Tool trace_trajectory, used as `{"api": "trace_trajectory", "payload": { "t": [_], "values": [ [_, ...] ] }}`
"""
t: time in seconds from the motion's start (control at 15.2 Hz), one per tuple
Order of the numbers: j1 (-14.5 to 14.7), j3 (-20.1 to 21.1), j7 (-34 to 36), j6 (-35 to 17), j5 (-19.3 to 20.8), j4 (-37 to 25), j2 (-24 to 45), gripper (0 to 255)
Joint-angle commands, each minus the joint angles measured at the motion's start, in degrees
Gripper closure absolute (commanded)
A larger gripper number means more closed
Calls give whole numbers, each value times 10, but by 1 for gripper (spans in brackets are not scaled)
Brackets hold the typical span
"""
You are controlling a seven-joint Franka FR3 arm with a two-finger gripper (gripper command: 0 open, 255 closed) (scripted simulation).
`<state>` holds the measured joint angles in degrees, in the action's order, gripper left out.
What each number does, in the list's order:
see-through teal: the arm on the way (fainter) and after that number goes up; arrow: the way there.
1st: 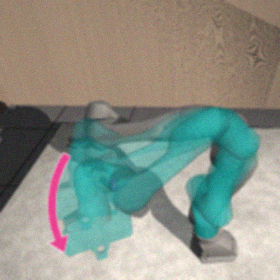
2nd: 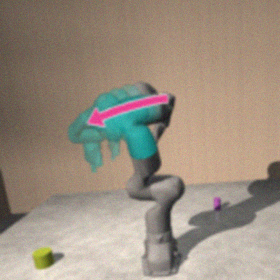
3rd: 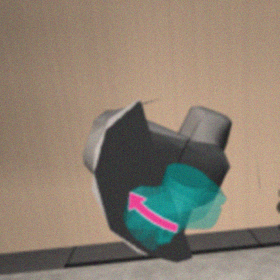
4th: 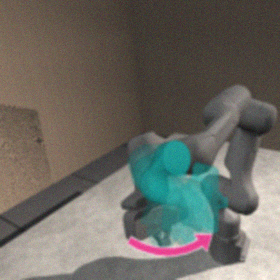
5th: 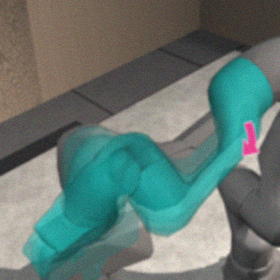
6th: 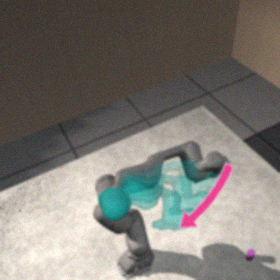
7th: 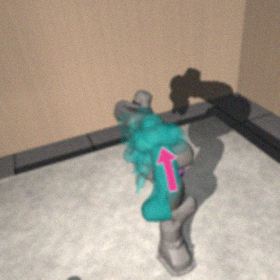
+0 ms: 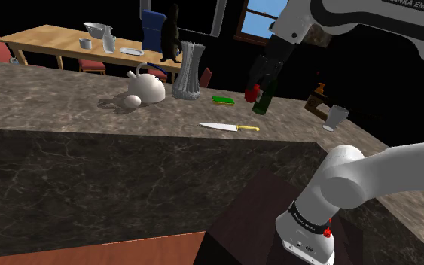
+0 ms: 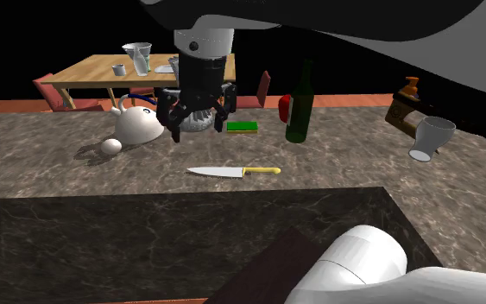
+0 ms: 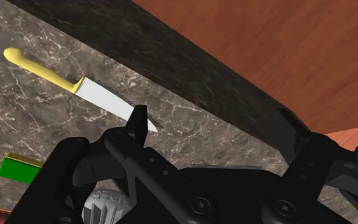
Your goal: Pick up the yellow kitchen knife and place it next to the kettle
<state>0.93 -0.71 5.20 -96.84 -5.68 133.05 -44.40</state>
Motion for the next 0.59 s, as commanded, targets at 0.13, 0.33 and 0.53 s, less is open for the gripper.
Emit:
{"api": "trace_trajectory", "payload": {
  "t": [0.13,0.33,0.53],
  "values": [
    [7,-30,-63,-17,14,31,-10,0],
    [16,-78,-159,-44,39,68,-14,0],
    [24,-129,-256,-73,64,93,-5,0]
  ]
}}
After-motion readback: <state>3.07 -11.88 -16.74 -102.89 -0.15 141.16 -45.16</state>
